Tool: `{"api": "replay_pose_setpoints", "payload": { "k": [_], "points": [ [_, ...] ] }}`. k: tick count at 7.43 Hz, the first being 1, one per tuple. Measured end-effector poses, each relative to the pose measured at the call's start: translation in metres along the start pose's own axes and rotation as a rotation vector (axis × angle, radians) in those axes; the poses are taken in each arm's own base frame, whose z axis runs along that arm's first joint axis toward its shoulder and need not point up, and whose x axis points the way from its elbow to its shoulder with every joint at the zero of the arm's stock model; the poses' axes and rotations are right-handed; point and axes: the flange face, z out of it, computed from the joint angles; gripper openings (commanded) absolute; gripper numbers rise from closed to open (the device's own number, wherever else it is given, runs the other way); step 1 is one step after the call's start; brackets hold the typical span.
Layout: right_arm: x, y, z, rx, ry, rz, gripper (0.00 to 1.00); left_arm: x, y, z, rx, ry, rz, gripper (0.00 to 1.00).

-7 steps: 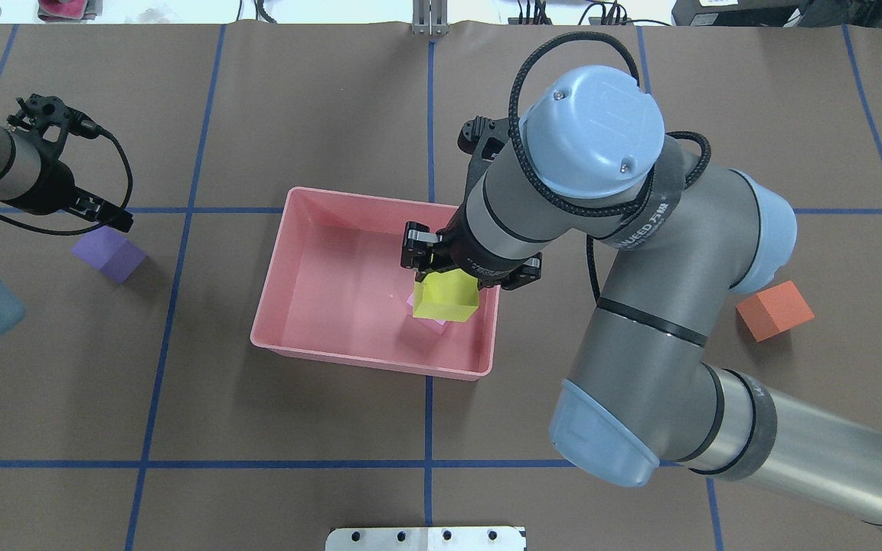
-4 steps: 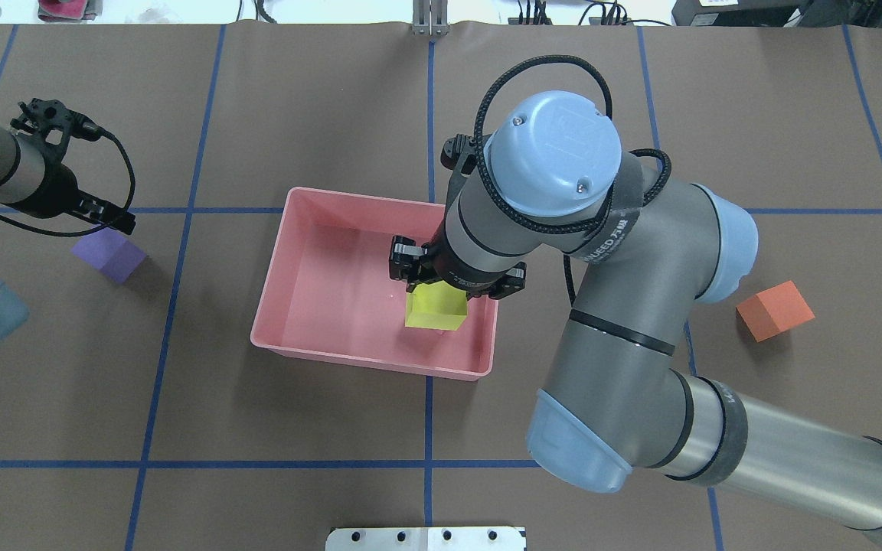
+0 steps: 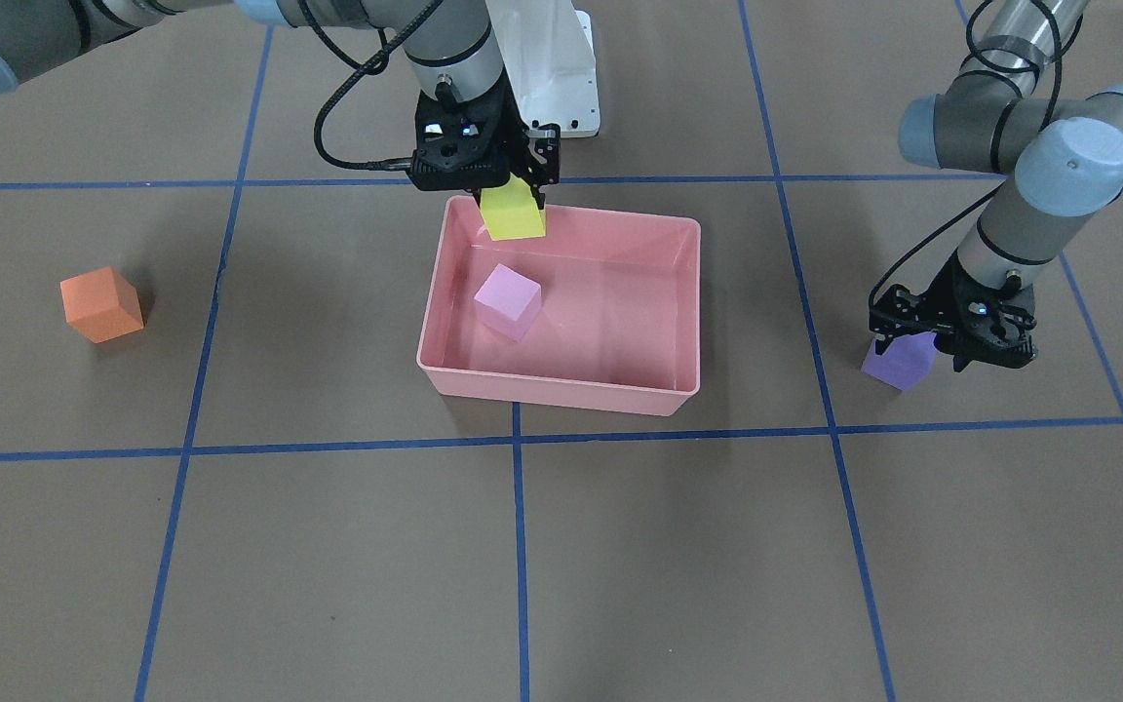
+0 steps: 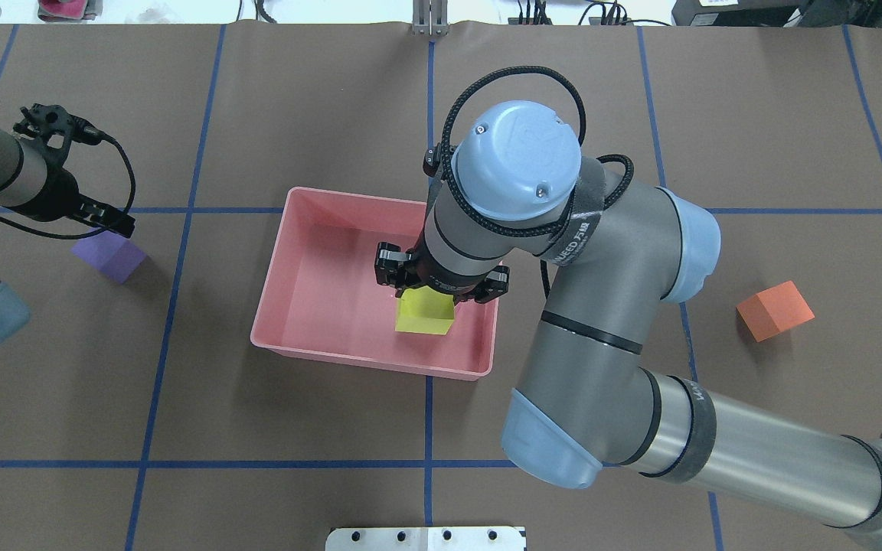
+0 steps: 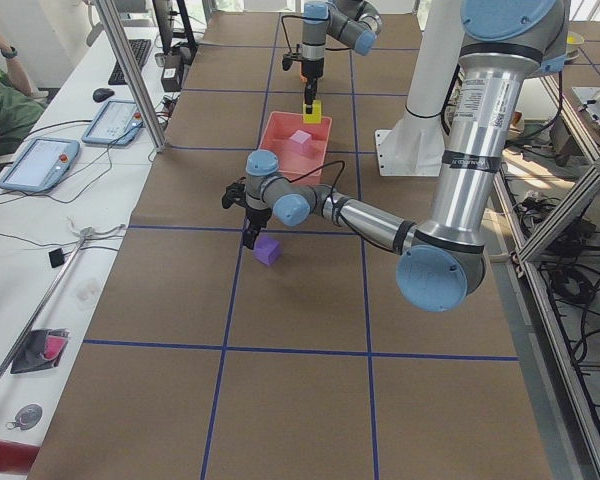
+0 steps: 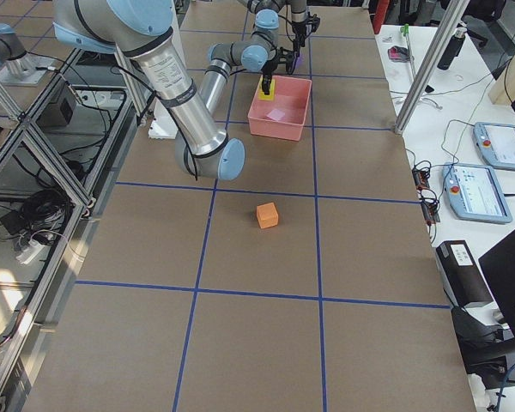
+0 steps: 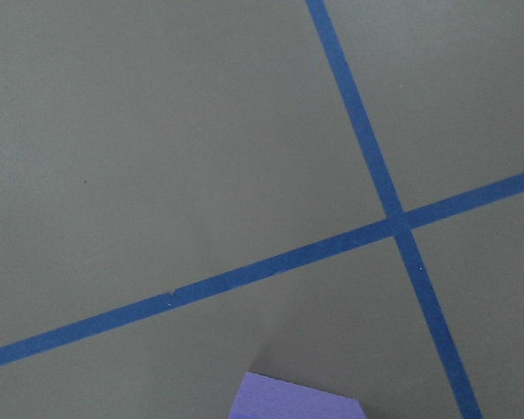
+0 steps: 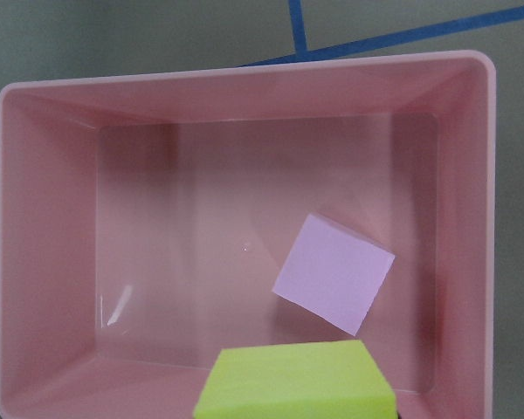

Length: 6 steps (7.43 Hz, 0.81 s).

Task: Place blocks into pink bin with both arms
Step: 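Lower yellow cube into bin with right gripper while left grasps purple cube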

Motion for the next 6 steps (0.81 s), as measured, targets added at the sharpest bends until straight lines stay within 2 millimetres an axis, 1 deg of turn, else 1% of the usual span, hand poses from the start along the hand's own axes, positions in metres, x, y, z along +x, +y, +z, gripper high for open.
{"api": "replay_pose_setpoints", "payload": {
  "k": [2,4,6],
  "points": [
    [-0.011,-0.003,0.007,-0.003,0.01,0.003,0.0,0.0,0.002,0.007,-0.009,0.001,-0.024,1.0],
    [-0.015,-0.005,0.01,-0.004,0.014,0.004,0.0,0.003,0.006,0.015,-0.022,0.003,-0.031,1.0],
    [-0.017,-0.006,0.012,-0.005,0.017,0.003,0.0,0.011,0.01,0.023,-0.037,0.006,-0.029,1.0]
  ]
}}
